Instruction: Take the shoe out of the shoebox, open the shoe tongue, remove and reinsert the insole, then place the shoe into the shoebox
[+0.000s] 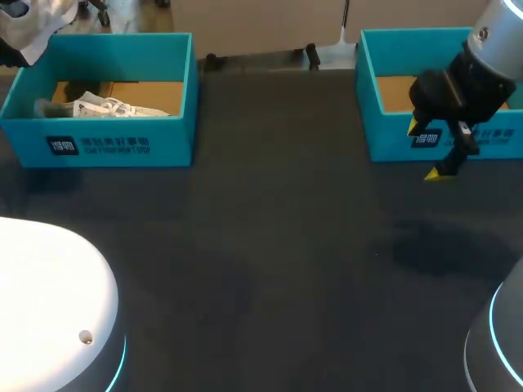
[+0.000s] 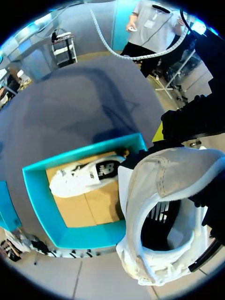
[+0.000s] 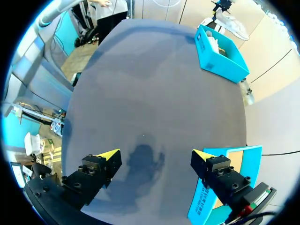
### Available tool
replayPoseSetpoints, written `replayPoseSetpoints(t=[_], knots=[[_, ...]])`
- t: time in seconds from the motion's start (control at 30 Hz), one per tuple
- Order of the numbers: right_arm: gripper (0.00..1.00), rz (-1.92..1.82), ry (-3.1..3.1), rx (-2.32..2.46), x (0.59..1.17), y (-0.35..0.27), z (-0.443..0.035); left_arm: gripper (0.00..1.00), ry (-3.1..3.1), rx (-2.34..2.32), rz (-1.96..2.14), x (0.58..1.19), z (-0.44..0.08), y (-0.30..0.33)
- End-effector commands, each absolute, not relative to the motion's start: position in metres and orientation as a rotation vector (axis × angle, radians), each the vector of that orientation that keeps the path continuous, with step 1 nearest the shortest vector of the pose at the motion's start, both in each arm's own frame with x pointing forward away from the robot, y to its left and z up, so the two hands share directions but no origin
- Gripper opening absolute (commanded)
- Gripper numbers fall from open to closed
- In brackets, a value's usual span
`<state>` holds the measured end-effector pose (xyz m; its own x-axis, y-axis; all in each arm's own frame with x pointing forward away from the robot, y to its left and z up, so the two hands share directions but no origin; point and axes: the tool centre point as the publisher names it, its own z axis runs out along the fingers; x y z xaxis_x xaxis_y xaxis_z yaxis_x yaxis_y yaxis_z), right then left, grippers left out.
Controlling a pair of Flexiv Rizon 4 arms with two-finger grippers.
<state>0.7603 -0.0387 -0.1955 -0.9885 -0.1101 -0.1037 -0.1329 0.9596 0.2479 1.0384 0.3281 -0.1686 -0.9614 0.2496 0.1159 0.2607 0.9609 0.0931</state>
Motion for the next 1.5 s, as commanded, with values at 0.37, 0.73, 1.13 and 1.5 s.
replayPoseSetpoints(t=[0.37,0.73,1.13,1.5], knots=[[1.00,0.385,3.024,-0.187,0.761,-0.037,-0.197,0.00,-3.086,-0.529,-0.183,1.102,-0.189,0.326],[1.00,0.385,3.024,-0.187,0.761,-0.037,-0.197,0.00,-2.932,-1.066,-0.165,1.129,-0.189,0.344],[1.00,0.385,3.024,-0.187,0.761,-0.037,-0.197,0.00,-2.542,-1.925,-0.462,1.119,-0.182,0.370],[1.00,0.385,3.024,-0.187,0.761,-0.037,-0.197,0.00,-2.424,-2.148,-0.462,1.139,-0.167,0.366]])
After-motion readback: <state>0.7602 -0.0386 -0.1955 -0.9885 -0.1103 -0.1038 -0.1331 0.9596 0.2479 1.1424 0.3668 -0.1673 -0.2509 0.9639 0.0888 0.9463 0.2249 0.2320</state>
